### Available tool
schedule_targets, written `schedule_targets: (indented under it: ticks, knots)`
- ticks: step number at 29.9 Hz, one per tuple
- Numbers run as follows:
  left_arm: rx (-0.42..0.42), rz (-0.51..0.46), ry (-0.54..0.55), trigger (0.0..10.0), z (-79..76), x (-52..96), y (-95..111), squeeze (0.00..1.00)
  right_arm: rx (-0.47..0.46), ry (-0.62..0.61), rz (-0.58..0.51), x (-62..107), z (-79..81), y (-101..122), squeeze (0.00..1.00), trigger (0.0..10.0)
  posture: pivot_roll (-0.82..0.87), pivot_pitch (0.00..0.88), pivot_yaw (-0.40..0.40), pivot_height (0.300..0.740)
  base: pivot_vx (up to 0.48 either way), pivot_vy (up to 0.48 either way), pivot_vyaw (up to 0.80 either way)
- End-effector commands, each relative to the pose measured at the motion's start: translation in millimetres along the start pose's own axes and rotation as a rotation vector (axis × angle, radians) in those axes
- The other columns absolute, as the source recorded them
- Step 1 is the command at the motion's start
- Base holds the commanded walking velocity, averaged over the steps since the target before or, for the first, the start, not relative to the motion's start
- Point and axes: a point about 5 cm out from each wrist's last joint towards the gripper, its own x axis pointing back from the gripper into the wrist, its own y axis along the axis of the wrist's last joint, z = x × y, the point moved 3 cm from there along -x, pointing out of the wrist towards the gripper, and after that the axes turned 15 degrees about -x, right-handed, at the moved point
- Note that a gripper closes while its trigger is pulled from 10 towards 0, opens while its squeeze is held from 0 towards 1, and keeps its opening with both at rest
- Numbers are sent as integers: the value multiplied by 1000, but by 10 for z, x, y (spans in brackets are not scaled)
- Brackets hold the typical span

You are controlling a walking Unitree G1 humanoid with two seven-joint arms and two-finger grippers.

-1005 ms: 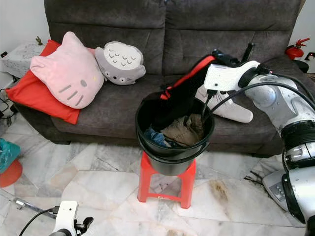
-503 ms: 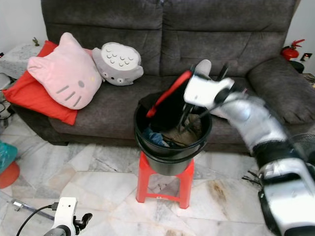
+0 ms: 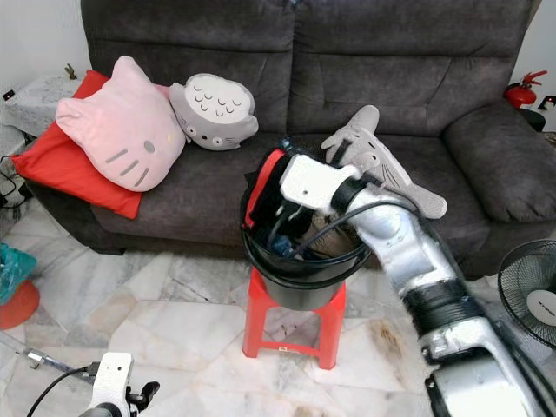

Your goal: Hang hanger

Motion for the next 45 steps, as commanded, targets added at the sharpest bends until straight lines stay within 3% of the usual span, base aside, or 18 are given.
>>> schedule_targets:
  ticks: [1,9,12,15,17,19,27,28,29,30,33,34,35,36,37,38,42,45]
  knots:
    - [-9,20,-4,10000,-8,14,-56,0,-27,71,-64,-31,134,181,0,10000,-100,0,2,740,0,0,0]
    - [-9,18,-4,10000,-2,12,-47,0,-119,221,-88,14,425,308,0,10000,-98,0,-1,740,0,0,0]
    - [-9,6,-5,10000,10,4,-16,0,-100,184,9,64,384,142,0,10000,-98,0,-1,740,0,0,0]
    - [-8,-38,-6,10000,66,-4,65,0,-54,53,190,145,158,-162,0,10000,-101,0,0,740,0,0,0]
    - [-8,-53,-7,10000,84,-6,93,0,-51,34,228,179,122,-218,0,10000,-101,0,0,740,0,0,0]
    - [-10,-150,7,10000,206,-20,299,0,-28,30,346,281,116,-412,0,10000,-97,0,-2,740,0,0,0]
    - [-50,-394,-37,10000,337,-6,883,0,-82,-3,496,389,172,-709,0,10000,-87,0,-1,740,0,0,0]
    - [-103,-557,-96,10000,286,72,1295,0,-123,-16,533,401,213,-804,0,10000,-83,0,-3,740,0,0,0]
    - [-103,-557,-96,10000,286,72,1295,0,-123,-16,533,401,213,-804,0,10000,-83,0,-3,740,0,0,0]
    - [-145,-670,-153,10000,203,170,1595,0,-146,-15,536,393,243,-822,0,10000,-83,0,-3,740,0,0,0]
    - [-175,-772,-272,10000,1,319,1868,0,-165,-17,528,373,248,-813,0,10000,-80,0,-6,740,0,0,0]
    - [-186,-811,-326,10000,-95,390,1962,145,-161,-20,530,367,237,-817,0,10000,-80,0,-7,740,0,0,0]
    - [-193,-835,-360,10000,-155,437,2016,659,-158,-23,532,364,229,-822,0,10000,-78,0,-7,740,0,0,0]
    - [-210,-871,-427,10000,-276,524,2101,1000,-156,-34,535,352,197,-828,0,10000,-77,0,-9,740,0,0,0]
    - [-210,-871,-427,10000,-276,524,2101,1000,-156,-34,535,352,197,-828,0,10000,-77,0,-9,740,0,0,0]
    - [-261,-902,-514,10000,-435,637,2166,1000,-161,-49,530,324,155,-815,0,10000,-77,0,-9,740,0,0,0]
    - [-342,-918,-644,10000,-658,835,2242,1000,-179,-72,493,221,86,-740,0,10000,-77,0,-11,740,0,0,0]
    - [-342,-917,-689,10000,-724,904,2281,1000,-173,-68,482,174,77,-710,0,10000,-75,0,-13,740,0,0,0]
